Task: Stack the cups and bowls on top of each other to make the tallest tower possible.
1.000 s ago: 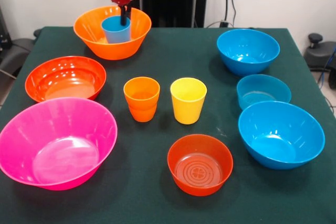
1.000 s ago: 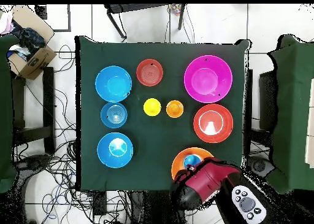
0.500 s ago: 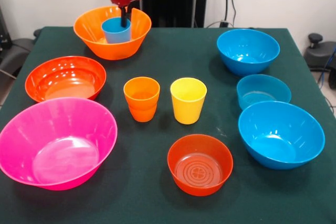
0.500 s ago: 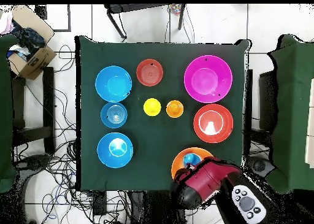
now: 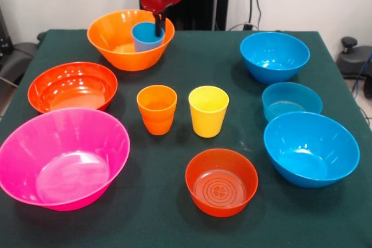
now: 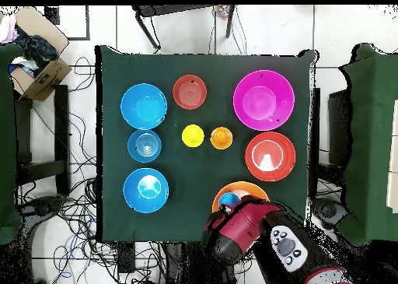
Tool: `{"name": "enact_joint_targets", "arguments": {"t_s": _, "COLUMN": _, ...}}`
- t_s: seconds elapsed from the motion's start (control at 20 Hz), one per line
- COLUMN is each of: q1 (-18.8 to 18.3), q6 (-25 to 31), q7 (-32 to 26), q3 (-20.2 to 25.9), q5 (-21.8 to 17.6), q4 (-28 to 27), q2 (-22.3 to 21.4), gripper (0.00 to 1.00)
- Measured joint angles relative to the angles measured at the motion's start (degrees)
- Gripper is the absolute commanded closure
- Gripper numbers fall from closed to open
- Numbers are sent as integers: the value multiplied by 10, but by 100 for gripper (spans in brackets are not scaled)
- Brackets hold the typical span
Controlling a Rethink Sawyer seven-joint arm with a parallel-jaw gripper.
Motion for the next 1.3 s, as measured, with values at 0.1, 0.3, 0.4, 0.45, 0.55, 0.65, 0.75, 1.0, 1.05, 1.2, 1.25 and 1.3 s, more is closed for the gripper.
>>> {"name": "enact_joint_targets", "arguments": {"t_s": 0.1, "q1": 11, "q6": -15, "q7": 6, "q3": -6, "q5": 1, "q4": 0, "q2": 1, "gripper": 100}}
{"name": "enact_joint_targets", "arguments": {"t_s": 0.3, "q1": 21, "q6": -31, "q7": 13, "q3": -11, "q5": 3, "q4": 0, "q2": 1, "gripper": 100}}
{"name": "enact_joint_targets", "arguments": {"t_s": 0.4, "q1": 26, "q6": -38, "q7": 16, "q3": -15, "q5": 5, "q4": 0, "q2": 1, "gripper": 100}}
{"name": "enact_joint_targets", "arguments": {"t_s": 0.45, "q1": 26, "q6": -39, "q7": 16, "q3": -16, "q5": 6, "q4": 0, "q2": 1, "gripper": 100}}
{"name": "enact_joint_targets", "arguments": {"t_s": 0.55, "q1": 26, "q6": -39, "q7": 16, "q3": -18, "q5": 8, "q4": 0, "q2": 1, "gripper": 100}}
{"name": "enact_joint_targets", "arguments": {"t_s": 0.65, "q1": 26, "q6": -39, "q7": 16, "q3": -20, "q5": 11, "q4": 0, "q2": 1, "gripper": 100}}
{"name": "enact_joint_targets", "arguments": {"t_s": 0.75, "q1": 26, "q6": -39, "q7": 16, "q3": -20, "q5": 15, "q4": 0, "q2": 1, "gripper": 100}}
{"name": "enact_joint_targets", "arguments": {"t_s": 1.0, "q1": 24, "q6": -43, "q7": 16, "q3": -20, "q5": 30, "q4": 0, "q2": 0, "gripper": 100}}
{"name": "enact_joint_targets", "arguments": {"t_s": 1.05, "q1": 24, "q6": -44, "q7": 16, "q3": -20, "q5": 31, "q4": 0, "q2": 0, "gripper": 100}}
{"name": "enact_joint_targets", "arguments": {"t_s": 1.2, "q1": 25, "q6": -48, "q7": 16, "q3": -20, "q5": 32, "q4": 0, "q2": -1, "gripper": 100}}
{"name": "enact_joint_targets", "arguments": {"t_s": 1.25, "q1": 26, "q6": -54, "q7": 16, "q3": -20, "q5": 32, "q4": 0, "q2": -1, "gripper": 100}}
{"name": "enact_joint_targets", "arguments": {"t_s": 1.3, "q1": 27, "q6": -57, "q7": 16, "q3": -20, "q5": 32, "q4": 0, "q2": -1, "gripper": 100}}
